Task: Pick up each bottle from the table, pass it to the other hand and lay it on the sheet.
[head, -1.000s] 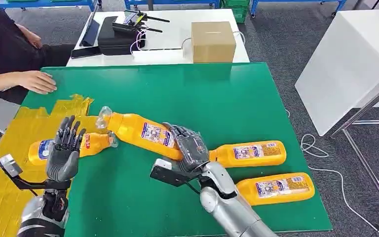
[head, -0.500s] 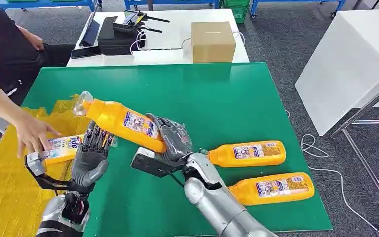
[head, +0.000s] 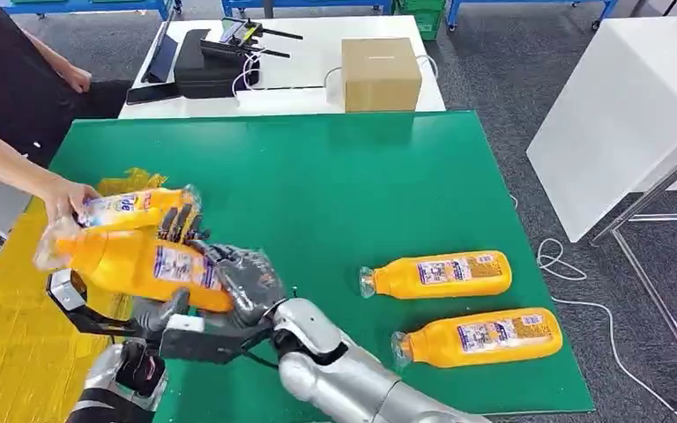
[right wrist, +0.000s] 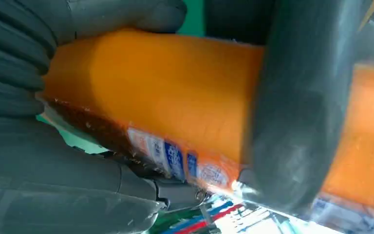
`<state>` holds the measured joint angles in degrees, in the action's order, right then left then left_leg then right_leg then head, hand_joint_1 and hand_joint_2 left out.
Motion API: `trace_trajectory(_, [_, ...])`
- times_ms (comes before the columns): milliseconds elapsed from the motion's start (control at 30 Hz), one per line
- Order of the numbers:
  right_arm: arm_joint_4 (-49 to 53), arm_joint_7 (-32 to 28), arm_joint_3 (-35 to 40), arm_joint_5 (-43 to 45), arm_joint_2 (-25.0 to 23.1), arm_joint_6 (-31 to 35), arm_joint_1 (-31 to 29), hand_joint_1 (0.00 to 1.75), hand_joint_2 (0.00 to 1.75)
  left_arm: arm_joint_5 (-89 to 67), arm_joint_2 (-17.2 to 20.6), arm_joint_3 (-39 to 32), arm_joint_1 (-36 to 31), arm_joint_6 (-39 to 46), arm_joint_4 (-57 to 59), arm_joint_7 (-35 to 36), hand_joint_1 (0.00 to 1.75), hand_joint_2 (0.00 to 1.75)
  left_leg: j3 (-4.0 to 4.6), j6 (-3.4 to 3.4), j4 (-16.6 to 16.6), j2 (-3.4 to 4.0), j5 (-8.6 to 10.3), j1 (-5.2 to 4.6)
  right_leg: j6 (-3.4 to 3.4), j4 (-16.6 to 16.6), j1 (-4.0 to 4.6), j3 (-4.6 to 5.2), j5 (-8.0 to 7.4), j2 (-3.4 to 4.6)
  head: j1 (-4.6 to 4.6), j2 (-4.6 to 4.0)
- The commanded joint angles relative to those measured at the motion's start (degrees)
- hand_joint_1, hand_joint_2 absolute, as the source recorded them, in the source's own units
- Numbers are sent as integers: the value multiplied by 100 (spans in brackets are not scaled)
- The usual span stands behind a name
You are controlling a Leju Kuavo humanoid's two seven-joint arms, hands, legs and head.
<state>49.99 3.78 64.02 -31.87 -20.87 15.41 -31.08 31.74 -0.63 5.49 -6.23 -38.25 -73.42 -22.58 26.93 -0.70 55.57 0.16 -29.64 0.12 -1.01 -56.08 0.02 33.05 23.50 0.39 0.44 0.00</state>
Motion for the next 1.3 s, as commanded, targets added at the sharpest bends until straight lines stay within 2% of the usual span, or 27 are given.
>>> trace_trajectory(33, [-130, -388, 1675, -90, 87, -585, -44, 175, 175, -35, 196, -258, -297, 55, 486, 22, 0, 175, -3, 4, -4, -11, 2, 7, -1, 9, 10, -9, 0, -12, 0, 0])
trace_trajectory(333, [-139, -403, 1626, -74, 87, -593, -43, 175, 175, -50, 153, -347, -284, 78, 485, -20, 0, 175, -12, 5, -10, -19, 3, 7, -2, 14, 13, -19, 1, -20, -7, 0])
trace_trajectory(367, [-144, -400, 1616, -73, 87, -591, -43, 175, 175, -58, 146, -352, -285, 66, 479, -27, 175, 175, -13, 6, -10, -19, 3, 7, -2, 14, 13, -20, 1, -21, -7, 0])
trace_trajectory(400, [-262, -336, 1454, -52, 87, -508, -40, 175, 175, -255, 1, -454, -223, 128, 302, -157, 175, 175, -13, 6, -10, -23, 3, 10, -1, 19, 18, -23, 0, -25, -7, 0])
trace_trajectory(467, [-289, -338, 1402, -42, 87, -474, -33, 175, 175, -272, -32, -501, -186, 152, 264, -170, 175, 175, -6, 4, -6, -22, 3, 3, -1, 11, 10, -13, 3, -23, -9, 0])
trace_trajectory(933, [-403, -319, 1228, -104, 87, -355, 0, 175, 175, -332, -90, -610, -90, 173, 163, -182, 175, 175, -9, 5, -7, -24, 2, 9, -2, 17, 17, -19, 1, -26, -7, 0])
trace_trajectory(967, [-410, -345, 1146, -188, 87, -221, 22, 75, 175, -348, -107, -644, -74, 195, 145, -185, 175, 175, -17, 7, -12, -30, 2, 14, -3, 24, 21, -30, 2, -33, -7, 0])
trace_trajectory(1000, [-412, -364, 1062, -225, 87, -117, 51, 0, 175, -406, -94, -664, -58, 223, 109, -220, 175, 175, -4, 4, -5, -23, 3, 6, -2, 13, 13, -13, 1, -25, -7, 0])
trace_trajectory(1167, [-444, -378, 928, -245, 87, -98, 45, 0, 175, -510, -75, -718, -54, 285, 92, -274, 175, 175, -4, 4, -3, -21, 2, 5, -2, 11, 13, -12, 2, -22, -9, 0])
trace_trajectory(1200, [-454, -424, 759, -374, 87, -33, 103, 0, 0, -600, -78, -777, -39, 338, 39, -309, 175, 175, -8, 5, -5, -24, 2, 9, -2, 14, 17, -17, 2, -26, -4, 0])
trace_trajectory(1300, [-195, -416, -78, -836, 172, 215, 432, 0, 0, -1407, -50, -1079, -57, 848, -21, -687, 175, 175, -8, 6, -6, -27, 3, 12, -2, 18, 19, -20, 1, -29, -9, 0])
